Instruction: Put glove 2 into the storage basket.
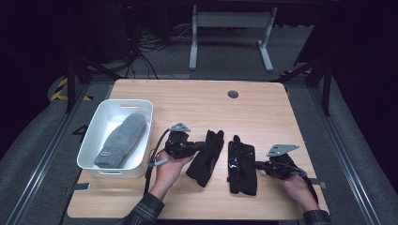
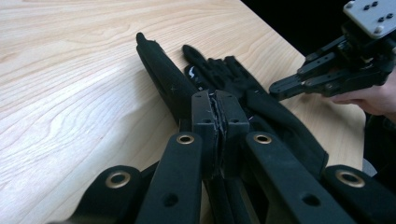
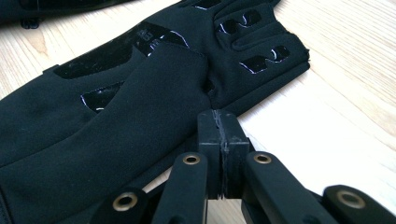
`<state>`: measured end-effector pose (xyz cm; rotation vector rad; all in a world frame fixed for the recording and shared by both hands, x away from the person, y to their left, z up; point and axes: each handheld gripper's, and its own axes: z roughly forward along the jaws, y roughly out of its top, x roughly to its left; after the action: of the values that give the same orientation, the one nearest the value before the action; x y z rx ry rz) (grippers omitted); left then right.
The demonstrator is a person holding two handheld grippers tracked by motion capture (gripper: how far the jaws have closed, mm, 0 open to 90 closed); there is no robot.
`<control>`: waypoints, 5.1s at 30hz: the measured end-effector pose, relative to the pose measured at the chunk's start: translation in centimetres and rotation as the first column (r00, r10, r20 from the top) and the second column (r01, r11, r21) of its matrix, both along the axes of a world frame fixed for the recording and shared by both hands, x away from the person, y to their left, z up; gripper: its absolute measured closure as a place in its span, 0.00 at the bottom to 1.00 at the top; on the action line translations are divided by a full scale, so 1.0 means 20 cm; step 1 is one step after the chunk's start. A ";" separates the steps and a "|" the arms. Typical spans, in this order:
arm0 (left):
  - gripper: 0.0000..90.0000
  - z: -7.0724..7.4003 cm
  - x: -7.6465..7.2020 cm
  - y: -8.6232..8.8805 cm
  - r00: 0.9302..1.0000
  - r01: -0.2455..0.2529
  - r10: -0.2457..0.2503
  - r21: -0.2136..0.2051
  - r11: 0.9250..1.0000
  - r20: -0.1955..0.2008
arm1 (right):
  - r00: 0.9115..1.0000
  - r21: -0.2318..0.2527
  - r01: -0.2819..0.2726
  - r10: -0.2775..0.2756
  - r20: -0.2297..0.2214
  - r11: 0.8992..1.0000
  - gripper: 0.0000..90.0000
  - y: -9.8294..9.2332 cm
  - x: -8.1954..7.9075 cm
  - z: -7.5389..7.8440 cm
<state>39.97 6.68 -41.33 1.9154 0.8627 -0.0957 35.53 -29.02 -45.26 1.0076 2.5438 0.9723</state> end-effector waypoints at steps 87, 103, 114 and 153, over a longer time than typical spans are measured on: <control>0.98 -0.06 -0.02 -0.33 0.989 0.144 -0.144 0.004 0.990 -0.027 | 0.993 0.006 -0.117 0.116 0.037 0.993 0.99 0.32 0.09 0.01; 1.00 -0.16 -0.06 -0.44 0.969 0.243 -0.235 0.147 0.959 -0.070 | 0.978 -0.006 0.180 -0.178 0.106 0.984 0.39 -0.02 0.16 0.02; 1.00 -0.18 -0.08 -0.34 0.977 0.212 -0.206 0.286 0.934 -0.049 | 0.967 -0.024 0.234 -0.230 0.107 0.972 0.32 -0.05 0.19 -0.02; 0.17 -0.13 0.17 -0.27 0.921 0.252 -0.358 0.469 0.847 0.152 | 0.959 0.040 0.256 -0.259 0.114 0.966 0.17 -0.07 0.20 -0.08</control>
<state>43.37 1.32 -43.86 2.4270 0.4289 0.1476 39.47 -30.39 -46.86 1.2139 2.2407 0.9593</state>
